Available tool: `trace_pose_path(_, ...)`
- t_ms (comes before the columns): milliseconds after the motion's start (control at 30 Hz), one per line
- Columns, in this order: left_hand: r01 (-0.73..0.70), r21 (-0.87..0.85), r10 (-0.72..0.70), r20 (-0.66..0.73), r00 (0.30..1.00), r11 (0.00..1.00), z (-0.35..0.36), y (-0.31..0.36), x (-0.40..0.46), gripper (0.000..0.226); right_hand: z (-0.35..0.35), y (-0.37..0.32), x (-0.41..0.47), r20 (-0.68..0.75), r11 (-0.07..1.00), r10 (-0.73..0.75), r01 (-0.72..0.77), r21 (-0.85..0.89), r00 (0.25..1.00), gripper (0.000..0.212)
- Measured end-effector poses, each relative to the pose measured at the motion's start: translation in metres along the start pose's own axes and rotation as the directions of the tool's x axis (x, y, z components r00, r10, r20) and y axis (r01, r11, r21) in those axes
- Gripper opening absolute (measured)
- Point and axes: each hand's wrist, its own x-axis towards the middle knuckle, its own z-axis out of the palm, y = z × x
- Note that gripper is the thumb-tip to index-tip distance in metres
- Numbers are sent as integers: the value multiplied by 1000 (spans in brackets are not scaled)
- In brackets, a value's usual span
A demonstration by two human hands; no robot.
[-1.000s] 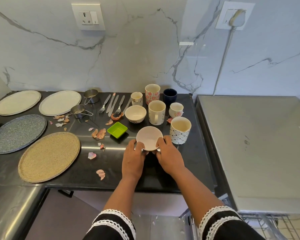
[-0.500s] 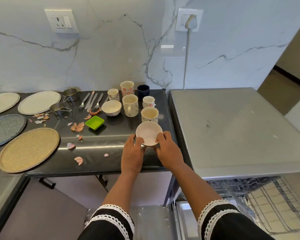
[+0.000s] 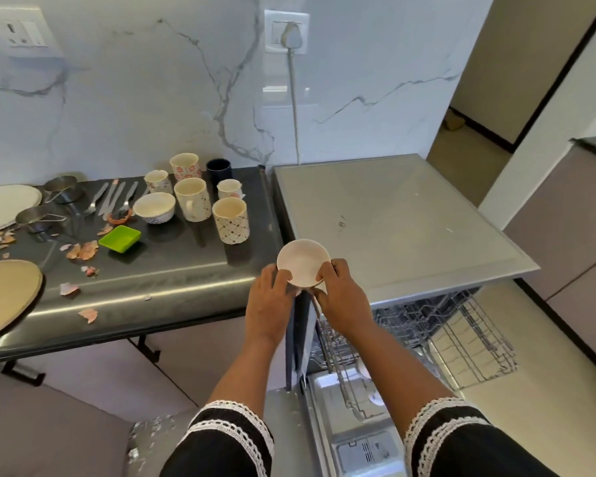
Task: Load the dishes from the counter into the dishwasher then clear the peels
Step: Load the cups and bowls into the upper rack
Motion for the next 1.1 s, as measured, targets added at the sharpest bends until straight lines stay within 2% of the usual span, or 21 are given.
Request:
trace_pose_path(133,-56,-36,58,60,997,998,28,37,-7,33,-23,38,-27,1,995,94,-94,-29,996,30)
trace_pose_path(300,-50,-88,64,164,984,995,57,83,-14,41,-48,79,-62,-26,981,180,-181,-74,983,31)
trace_pose_path(400,-85,-145,116,219,969,986,73,111,-20,35,-60,106,-84,-44,971,222,-225,-86,974,30)
trace_pose_path(567,-92,-259,159,251,955,961,96,138,-32,33,-67,142,-111,-70,973,231,-230,15,970,33)
trace_pose_path(800,87,-347,63,400,914,934,125,155,-62,34,-56,182,-133,-78,964,258,-250,95,963,53)
trace_pose_path(967,290,-344,-40,581,813,893,152,150,-64,45,-45,204,-129,-32,945,309,-303,127,951,56)
trace_pose_path(1100,464,-378,-100,681,726,801,175,148,-50,51,-35,225,-124,32,896,407,-405,181,913,65)
